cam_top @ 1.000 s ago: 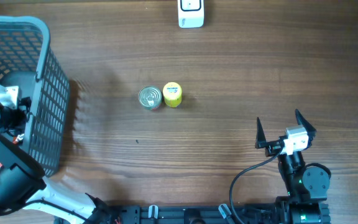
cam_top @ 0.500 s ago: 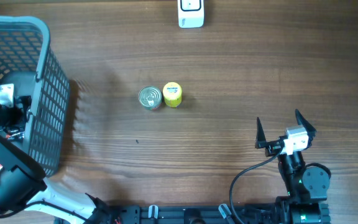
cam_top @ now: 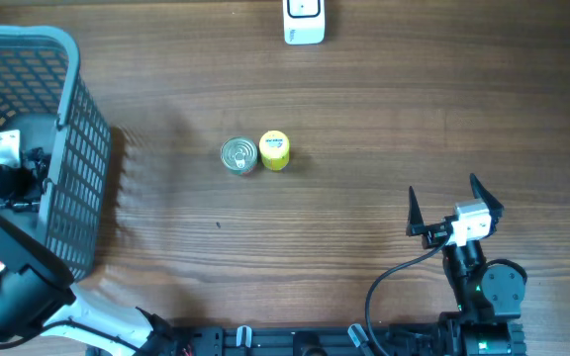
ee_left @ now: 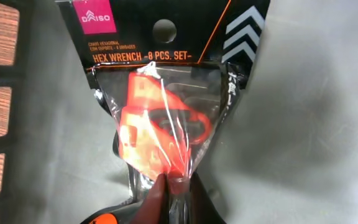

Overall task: Scan the item barcode
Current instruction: 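Grasp the hex wrench package with the left gripper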

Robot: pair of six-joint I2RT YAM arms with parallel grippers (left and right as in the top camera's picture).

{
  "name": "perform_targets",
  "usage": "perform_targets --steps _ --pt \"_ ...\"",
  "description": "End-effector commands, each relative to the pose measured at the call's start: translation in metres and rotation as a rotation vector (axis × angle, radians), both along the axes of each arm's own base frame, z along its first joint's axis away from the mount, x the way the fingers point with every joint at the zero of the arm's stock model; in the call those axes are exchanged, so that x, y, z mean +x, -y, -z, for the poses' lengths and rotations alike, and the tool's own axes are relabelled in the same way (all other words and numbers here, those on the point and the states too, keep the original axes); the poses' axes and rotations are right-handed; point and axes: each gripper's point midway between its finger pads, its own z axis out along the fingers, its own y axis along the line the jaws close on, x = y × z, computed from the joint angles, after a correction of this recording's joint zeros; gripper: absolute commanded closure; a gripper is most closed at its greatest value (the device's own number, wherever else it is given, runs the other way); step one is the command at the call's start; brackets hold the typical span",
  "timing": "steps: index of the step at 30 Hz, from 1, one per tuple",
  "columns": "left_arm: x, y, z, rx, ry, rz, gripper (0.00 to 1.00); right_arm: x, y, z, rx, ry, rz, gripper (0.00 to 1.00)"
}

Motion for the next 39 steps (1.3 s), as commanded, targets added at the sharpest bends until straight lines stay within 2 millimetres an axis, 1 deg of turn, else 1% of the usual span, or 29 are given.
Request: perform_targets --steps 1,4,5,6,7,8,9,10,20,21,24,25,29,31,35,39 --pt "-0.004 0.011 0.018 -0.062 -0.019 -0.004 0.96 0.0 0.001 -0.001 0.018 0.001 0.009 0.0" --pt "-0.004 0.011 0.018 -0.063 -0.02 -0.005 0.96 0.0 0.001 -0.001 0.018 0.001 0.009 0.0" --pt "-0.004 0.011 0.018 -0.063 -0.02 -0.005 0.94 0.0 0.001 -0.001 0.018 0.001 0.009 0.0" --pt "-0.004 0.011 0.018 -0.063 -0.02 -0.005 0.64 0.0 0.001 -0.001 0.018 0.001 0.009 0.0" --pt "-0.004 0.011 0.018 -0.063 -0.02 -0.004 0.49 0.0 0.001 -0.001 0.018 0.001 0.009 0.0" --pt "-0.004 0.011 0.018 -0.063 -0.02 -0.005 0.39 0.0 0.001 -0.001 0.018 0.001 0.009 0.0" --pt "-0.004 0.011 0.018 -0.063 -0.02 -0.005 0.18 0.0 0.001 -0.001 0.018 0.001 0.009 0.0" --pt "-0.004 0.011 0.018 -0.063 -0.02 -0.005 0.0 0.0 0.001 -0.001 0.018 0.001 0.009 0.0" --pt "0.011 0.002 0.013 -0.029 0.048 0.012 0.0 0.0 0.001 -0.001 0.018 0.001 0.009 0.0" --pt "0.012 0.001 0.013 -0.026 0.053 0.013 0.03 0.0 0.001 -0.001 0.018 0.001 0.009 0.0" --pt "0.012 0.003 0.013 -0.036 0.055 0.014 0.22 0.0 0.001 -0.001 0.018 0.001 0.009 0.0" --pt "0.013 0.006 0.014 -0.051 0.059 0.018 0.22 0.0 0.001 -0.001 0.018 0.001 0.009 0.0" --pt "0.021 0.028 0.013 -0.174 0.121 0.013 0.14 0.0 0.001 -0.001 0.018 0.001 0.009 0.0" --pt "0.024 0.033 0.012 -0.217 0.147 -0.025 0.0 0.0 0.001 -0.001 0.018 0.001 0.009 0.0" --pt "0.024 0.038 0.012 -0.26 0.154 -0.09 0.0 0.0 0.001 -0.001 0.018 0.001 0.009 0.0" --pt "0.02 0.043 0.013 -0.281 0.138 -0.091 0.0 0.0 0.001 -0.001 0.018 0.001 0.009 0.0"
